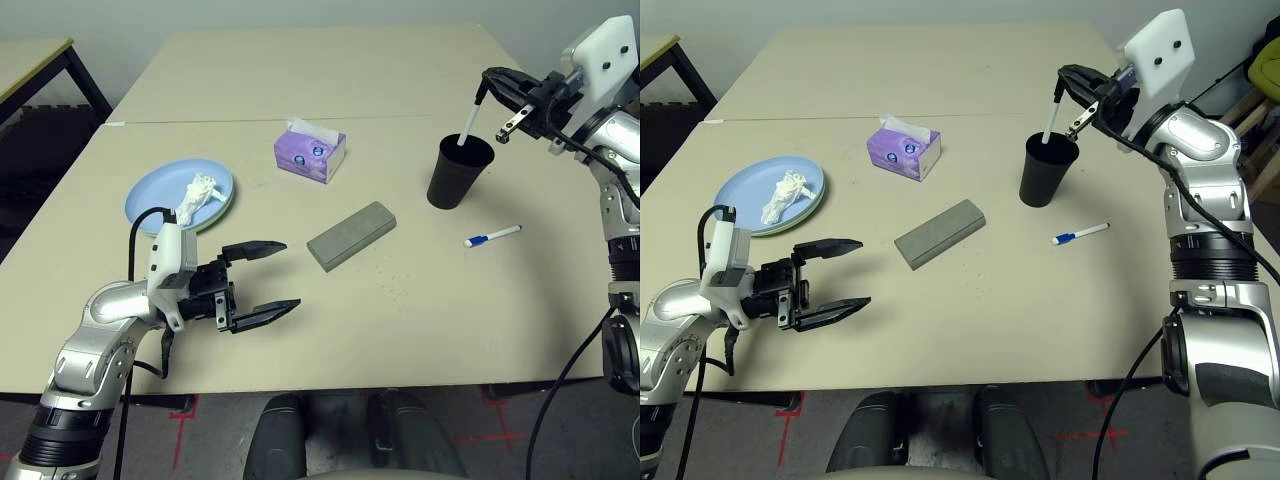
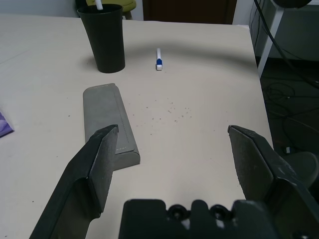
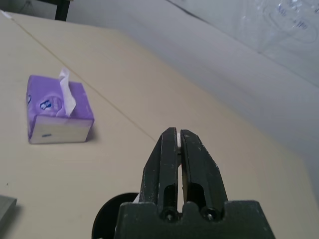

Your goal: Organize and tidy the items on the table.

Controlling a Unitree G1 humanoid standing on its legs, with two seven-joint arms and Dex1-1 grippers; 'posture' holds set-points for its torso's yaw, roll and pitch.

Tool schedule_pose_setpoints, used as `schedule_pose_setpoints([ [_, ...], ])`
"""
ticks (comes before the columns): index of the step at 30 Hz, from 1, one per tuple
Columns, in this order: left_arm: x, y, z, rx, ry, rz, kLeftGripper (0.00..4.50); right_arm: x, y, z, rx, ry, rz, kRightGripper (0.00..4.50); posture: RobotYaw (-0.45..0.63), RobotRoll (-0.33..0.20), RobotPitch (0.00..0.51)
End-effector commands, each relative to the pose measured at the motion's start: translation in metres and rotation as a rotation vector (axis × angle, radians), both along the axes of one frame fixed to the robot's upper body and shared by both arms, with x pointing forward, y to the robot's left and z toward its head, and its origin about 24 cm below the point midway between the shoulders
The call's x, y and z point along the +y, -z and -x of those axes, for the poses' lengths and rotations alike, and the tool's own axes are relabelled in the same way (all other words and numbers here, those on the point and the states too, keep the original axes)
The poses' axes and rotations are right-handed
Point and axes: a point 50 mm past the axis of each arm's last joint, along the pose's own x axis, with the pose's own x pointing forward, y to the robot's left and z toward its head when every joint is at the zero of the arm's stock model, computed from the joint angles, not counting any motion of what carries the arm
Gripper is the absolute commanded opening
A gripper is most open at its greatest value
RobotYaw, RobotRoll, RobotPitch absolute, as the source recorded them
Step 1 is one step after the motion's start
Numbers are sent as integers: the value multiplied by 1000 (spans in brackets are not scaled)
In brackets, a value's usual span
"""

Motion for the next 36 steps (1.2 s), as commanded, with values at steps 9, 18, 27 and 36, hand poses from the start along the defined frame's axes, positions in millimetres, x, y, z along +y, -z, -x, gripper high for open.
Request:
schedule_pose_setpoints([
  [9, 1, 1, 2, 3, 3, -25, 4500, 2, 13, -1, 57, 5, 47, 3224, 109, 0, 100],
  [18, -1, -3, -2, -3, 7, -20, 4500, 5, -11, -3, -5, -28, 1, 4469, 99, 0, 102],
  [27, -3, -14, -9, -19, -36, 35, 4500, 23, -14, 21, 169, -320, 129, 4469, 103, 0, 99],
  [36, -3, -20, -14, -26, -74, 56, 4500, 16, 18, 55, 532, -500, 397, 4469, 101, 0, 99],
])
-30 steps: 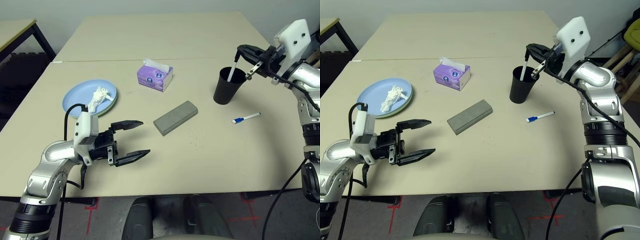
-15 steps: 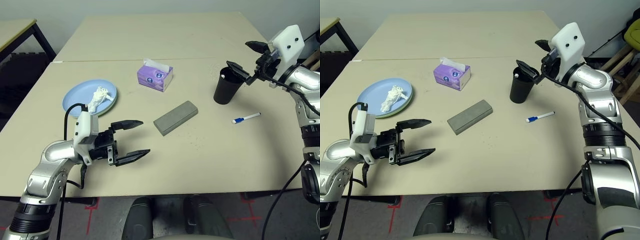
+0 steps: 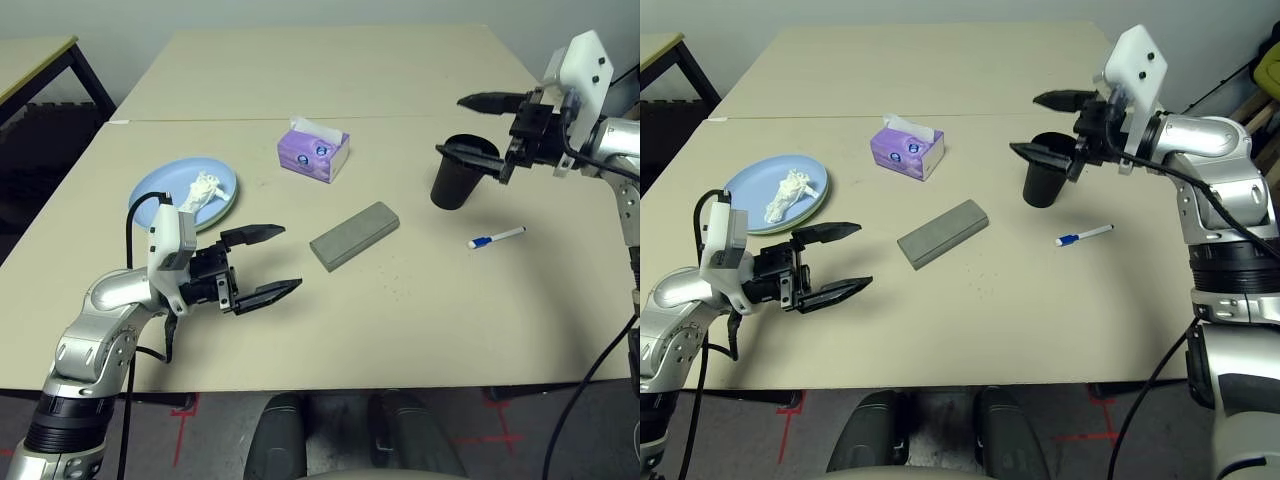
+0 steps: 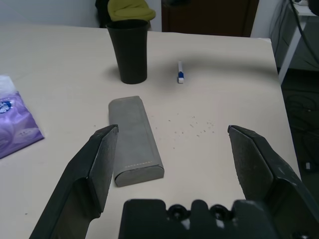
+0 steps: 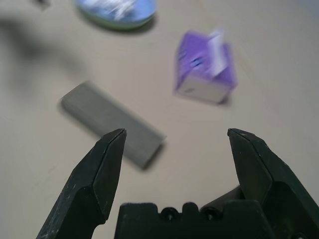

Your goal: Organize and tidy the items on the table.

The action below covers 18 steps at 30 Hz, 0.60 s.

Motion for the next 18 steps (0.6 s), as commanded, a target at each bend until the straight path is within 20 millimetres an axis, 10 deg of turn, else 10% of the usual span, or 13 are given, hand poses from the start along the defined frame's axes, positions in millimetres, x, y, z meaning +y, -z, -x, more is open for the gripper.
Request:
schedule_pose_setpoints([
  [1, -1, -2, 0, 2, -1, 7, 4500, -2, 11, 9, 104, -60, 131, 4469, 101, 0, 99],
  [18, -3, -1, 2, 6, -15, 6, 4500, -34, 40, -34, 207, -46, 635, 4469, 127, 0, 113],
])
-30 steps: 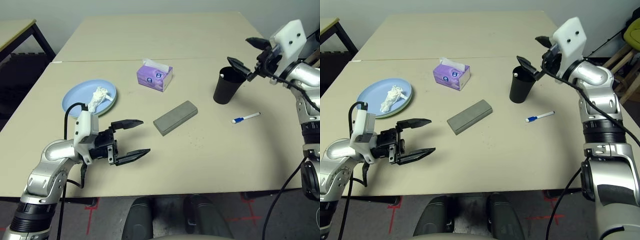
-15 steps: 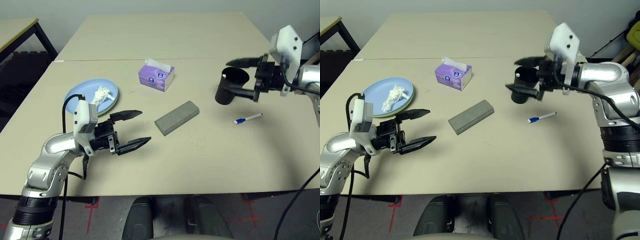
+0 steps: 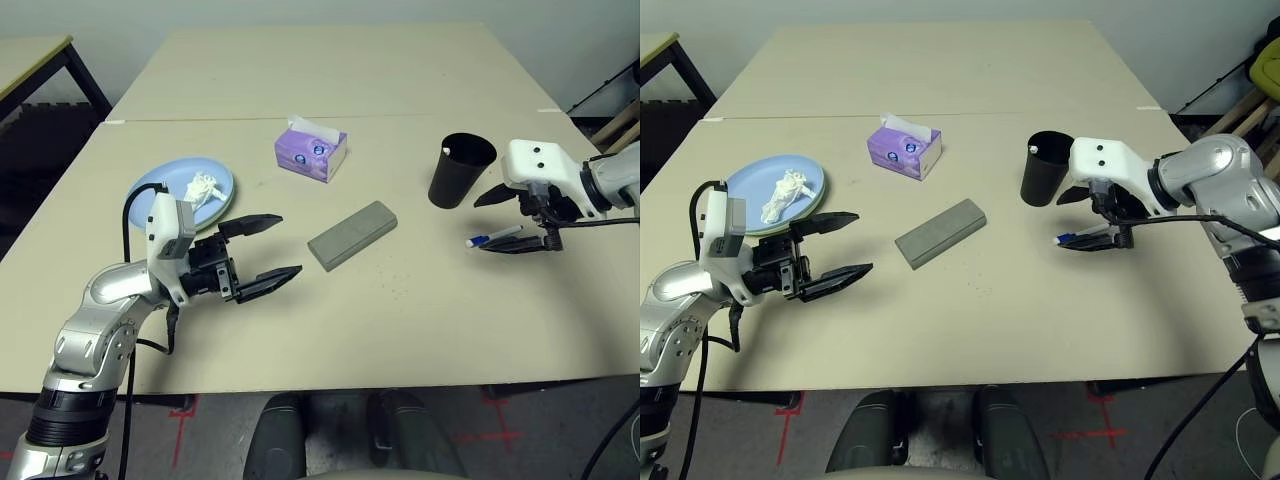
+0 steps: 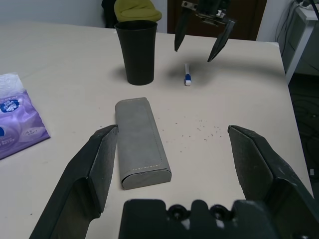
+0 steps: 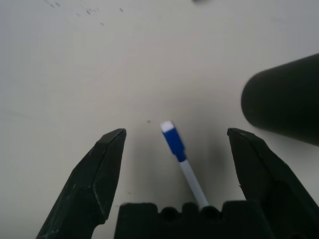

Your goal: Organize and tidy the items on the table.

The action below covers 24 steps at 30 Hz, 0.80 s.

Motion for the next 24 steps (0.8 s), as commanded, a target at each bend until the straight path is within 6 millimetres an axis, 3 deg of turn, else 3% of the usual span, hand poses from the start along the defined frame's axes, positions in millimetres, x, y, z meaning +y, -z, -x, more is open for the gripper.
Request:
schedule_pose_setpoints([
  [1, -3, 0, 4, -3, 7, 0, 4500, -3, 6, -5, 29, -22, 70, 4469, 129, 0, 114],
  [24, 0, 6, 15, 8, -16, 3, 4500, 6, 33, -24, 137, -193, 348, 4469, 183, 0, 126],
])
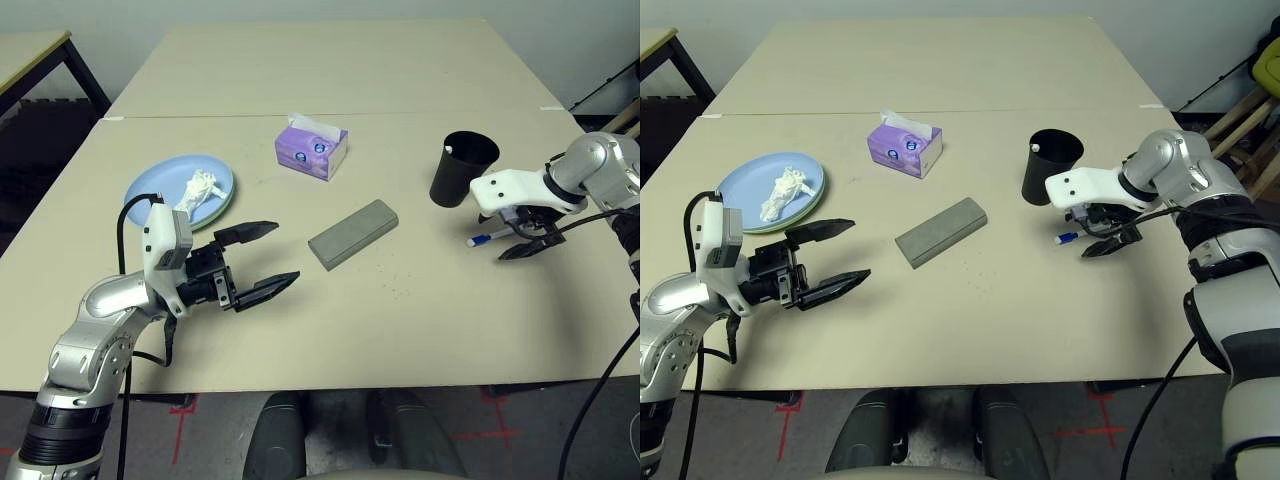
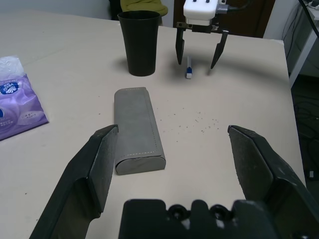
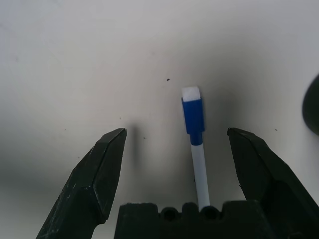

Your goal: Organize and tidy the items on the table.

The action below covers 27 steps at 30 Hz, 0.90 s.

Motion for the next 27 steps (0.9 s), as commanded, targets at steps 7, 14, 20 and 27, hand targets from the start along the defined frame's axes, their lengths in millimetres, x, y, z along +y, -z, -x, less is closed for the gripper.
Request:
schedule_pose_setpoints([
  [7, -2, -2, 5, -12, 16, -2, 4500, 6, 12, -5, 16, -33, 75, 4469, 193, 0, 129],
  [14, -1, -1, 7, -9, 12, -4, 4500, 8, 20, -7, 7, -50, 109, 4112, 205, 0, 137],
  [20, 0, -1, 6, -8, 11, -7, 4500, 9, 21, -7, -15, -60, 92, 2057, 195, 0, 137],
  [27, -2, -1, 3, -7, 25, -9, 4500, 4, 19, -4, -10, -56, 63, 415, 171, 0, 138],
])
